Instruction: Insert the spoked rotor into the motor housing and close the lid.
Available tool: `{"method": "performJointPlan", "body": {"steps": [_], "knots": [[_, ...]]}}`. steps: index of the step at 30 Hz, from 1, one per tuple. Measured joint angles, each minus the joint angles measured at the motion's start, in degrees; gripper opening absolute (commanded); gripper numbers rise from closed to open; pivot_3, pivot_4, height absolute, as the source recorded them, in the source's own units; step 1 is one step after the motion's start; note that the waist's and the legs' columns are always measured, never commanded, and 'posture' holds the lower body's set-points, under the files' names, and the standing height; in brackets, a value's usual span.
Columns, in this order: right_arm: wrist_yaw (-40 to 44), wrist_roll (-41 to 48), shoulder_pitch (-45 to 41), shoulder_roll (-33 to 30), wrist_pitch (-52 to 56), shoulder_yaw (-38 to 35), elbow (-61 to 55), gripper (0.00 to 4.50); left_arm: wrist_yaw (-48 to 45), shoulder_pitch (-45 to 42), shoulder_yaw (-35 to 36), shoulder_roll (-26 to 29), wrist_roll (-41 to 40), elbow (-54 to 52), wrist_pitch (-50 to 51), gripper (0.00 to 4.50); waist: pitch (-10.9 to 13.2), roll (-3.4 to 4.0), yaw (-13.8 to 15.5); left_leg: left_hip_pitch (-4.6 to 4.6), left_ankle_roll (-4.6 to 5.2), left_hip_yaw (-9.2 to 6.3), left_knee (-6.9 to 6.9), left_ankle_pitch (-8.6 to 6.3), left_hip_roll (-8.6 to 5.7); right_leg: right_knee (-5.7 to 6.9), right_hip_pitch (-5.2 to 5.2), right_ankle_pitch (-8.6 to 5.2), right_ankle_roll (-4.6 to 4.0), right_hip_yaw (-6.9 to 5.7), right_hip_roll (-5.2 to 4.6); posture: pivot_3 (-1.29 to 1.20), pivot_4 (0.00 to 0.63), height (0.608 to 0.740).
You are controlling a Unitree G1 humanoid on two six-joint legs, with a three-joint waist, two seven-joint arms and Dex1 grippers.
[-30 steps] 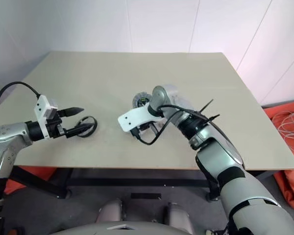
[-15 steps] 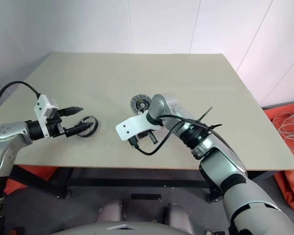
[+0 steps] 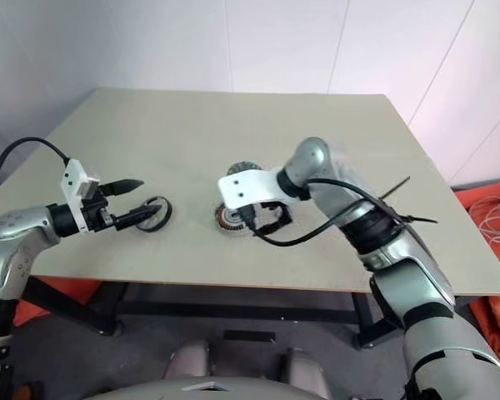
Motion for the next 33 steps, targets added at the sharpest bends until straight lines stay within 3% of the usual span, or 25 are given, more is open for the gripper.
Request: {"method": "performJointPlan", "body": {"steps": [6,13,21,33], "knots": [[-8.42,7.87,7.40,-1.56,7.49,-12.45,8.60,4.47,-0.04,0.25,-0.01,-0.72,-0.13,0.35,-0.88,4.50,0.00,0.01,-0.12,0.15,-0.04,0.04,-0.05,0.02,0.03,0.01,0.06,0.01,0.02,0.02,0.03,0.00,0.000,0.740],[-22.65,14.60,13.12,5.30,9.33,-21.70,12.95,4.47,-0.40,0.31,0.30,-2.37,-1.37,1.16,-1.57,4.50,0.00,0.02,-0.24,0.10,-0.16,0.07,-0.12,0.10,0.08,0.00,-0.07,0.01,0.00,0.02,0.10,0.00,0.000,0.740],[-31.34,17.89,17.29,10.33,7.43,-23.19,13.06,4.47,-1.15,2.25,1.31,-3.06,-2.28,1.22,-2.79,4.50,0.00,0.03,-0.18,0.09,-0.14,0.07,-0.14,0.09,0.05,-0.04,-0.06,0.00,0.01,0.02,0.08,0.00,0.000,0.740],[-34.97,18.14,18.29,11.68,2.55,-21.02,20.50,4.47,-2.90,4.49,1.19,-2.98,-2.09,1.20,-4.61,4.50,0.00,0.02,-0.23,0.12,-0.12,0.07,-0.20,0.07,0.05,-0.05,-0.04,0.00,0.01,0.02,0.08,0.00,0.000,0.740]]}}
